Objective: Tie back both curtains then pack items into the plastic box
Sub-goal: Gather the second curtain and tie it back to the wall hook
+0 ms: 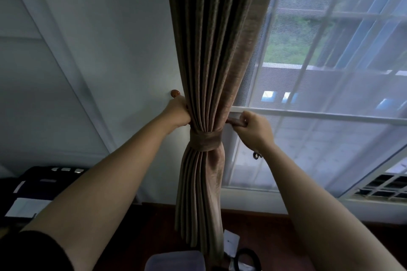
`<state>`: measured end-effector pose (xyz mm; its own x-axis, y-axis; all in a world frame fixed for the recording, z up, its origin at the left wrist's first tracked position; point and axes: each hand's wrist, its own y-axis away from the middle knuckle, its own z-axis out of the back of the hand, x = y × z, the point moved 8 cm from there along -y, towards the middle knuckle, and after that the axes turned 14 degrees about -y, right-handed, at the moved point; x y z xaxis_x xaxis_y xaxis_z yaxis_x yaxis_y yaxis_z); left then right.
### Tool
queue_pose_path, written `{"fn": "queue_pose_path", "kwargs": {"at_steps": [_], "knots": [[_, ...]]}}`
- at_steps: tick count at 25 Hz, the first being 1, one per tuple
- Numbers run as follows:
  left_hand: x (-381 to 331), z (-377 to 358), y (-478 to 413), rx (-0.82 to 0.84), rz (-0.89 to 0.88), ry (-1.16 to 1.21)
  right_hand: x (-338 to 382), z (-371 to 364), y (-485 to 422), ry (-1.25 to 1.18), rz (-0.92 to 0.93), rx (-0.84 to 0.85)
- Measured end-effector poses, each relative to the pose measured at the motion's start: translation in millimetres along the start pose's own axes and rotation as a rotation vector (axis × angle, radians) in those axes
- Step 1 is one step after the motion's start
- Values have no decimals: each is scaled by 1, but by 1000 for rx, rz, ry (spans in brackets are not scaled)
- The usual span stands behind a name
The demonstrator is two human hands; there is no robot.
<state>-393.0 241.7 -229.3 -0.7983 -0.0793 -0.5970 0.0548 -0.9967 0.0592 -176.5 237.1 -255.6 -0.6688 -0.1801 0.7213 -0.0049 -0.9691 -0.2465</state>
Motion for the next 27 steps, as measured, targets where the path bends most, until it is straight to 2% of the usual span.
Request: {"fn": "queue_pose_path", "kwargs": {"at_steps": [1, 4, 5, 7, 10, 12, 15, 18, 20, 22, 24, 27], "knots": [[3, -1, 5, -25, 27, 64, -3, 0, 2, -31, -46, -29], [16, -26, 28, 56, 69, 527, -8, -3, 15, 55, -99, -85], [19, -32, 33, 81, 30, 621, -8, -3, 19, 111, -90, -90], [20, -36, 38, 127, -138, 666, -6, 2, 25, 146, -60, -94], [14, -49, 45, 170, -281, 478, -14, 20, 33, 115, -55, -82], [8, -50, 49, 35, -272, 270, -24, 28, 42, 94, -96, -61], [-3, -44, 55, -137, -237, 132, -41, 19, 60, 73, -190, -18], [-6, -43, 60, -142, -249, 128, -55, 4, 72, -49, -282, -68], [-5, -45, 61, -74, -239, 165, -52, 4, 71, -115, -221, -122], [-4, -57, 60, -1, -245, 173, -39, 1, 72, -158, -103, -71], [0, -63, 57, -68, -243, 135, -35, 5, 84, -175, -67, -64], [2, -54, 60, -285, -184, 123, -37, 19, 118, -207, -81, -180]]}}
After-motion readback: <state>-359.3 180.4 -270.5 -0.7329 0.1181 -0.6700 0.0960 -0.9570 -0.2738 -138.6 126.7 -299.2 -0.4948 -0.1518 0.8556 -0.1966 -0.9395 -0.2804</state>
